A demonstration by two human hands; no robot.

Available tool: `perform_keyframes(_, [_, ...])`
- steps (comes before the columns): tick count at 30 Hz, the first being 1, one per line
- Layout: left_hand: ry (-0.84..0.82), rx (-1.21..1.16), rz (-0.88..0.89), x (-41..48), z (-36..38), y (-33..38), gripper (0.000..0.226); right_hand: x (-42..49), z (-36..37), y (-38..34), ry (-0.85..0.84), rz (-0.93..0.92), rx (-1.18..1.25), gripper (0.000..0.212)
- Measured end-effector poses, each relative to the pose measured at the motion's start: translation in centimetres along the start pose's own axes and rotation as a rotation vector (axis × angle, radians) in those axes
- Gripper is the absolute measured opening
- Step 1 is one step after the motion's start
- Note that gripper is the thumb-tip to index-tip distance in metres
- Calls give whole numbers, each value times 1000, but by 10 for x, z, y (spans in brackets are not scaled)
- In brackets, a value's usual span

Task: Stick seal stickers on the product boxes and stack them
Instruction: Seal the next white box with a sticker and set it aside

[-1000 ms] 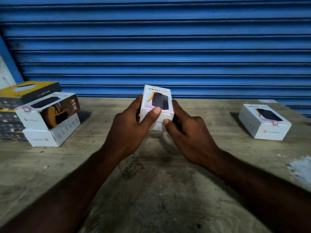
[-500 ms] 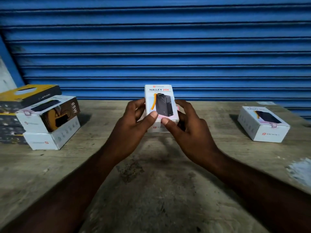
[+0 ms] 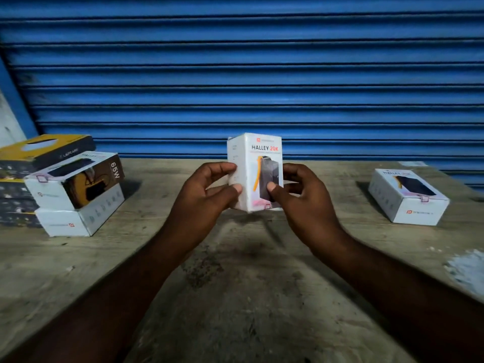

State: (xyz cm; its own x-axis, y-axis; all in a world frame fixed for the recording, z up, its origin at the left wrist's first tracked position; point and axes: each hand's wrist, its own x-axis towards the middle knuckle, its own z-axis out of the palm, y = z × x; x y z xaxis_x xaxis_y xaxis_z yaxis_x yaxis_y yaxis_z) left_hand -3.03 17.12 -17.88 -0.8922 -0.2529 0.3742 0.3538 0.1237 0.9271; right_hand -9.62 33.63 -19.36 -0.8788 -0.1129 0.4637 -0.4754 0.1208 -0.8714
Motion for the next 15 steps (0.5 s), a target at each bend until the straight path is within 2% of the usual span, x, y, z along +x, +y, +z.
perform_keyframes(3, [26,33,27,1,-2,-1,32,1,1,1,9,0,-12,32])
perform_keyframes(7, [68,52,55,0,0,-4,41,-6,1,-11,-58,13,173,25])
perform_keyframes(10, [88,43,81,0,1,-2,42,-11,1,-18,-147,22,139,48])
perform_keyframes(13, [64,-4,98,0,1,1,37,-10,0,-17,-166,36,55,57])
perform_keyframes(15, [80,-1,100,0,1,3,46,-8,0,-17,-233,72,100,61])
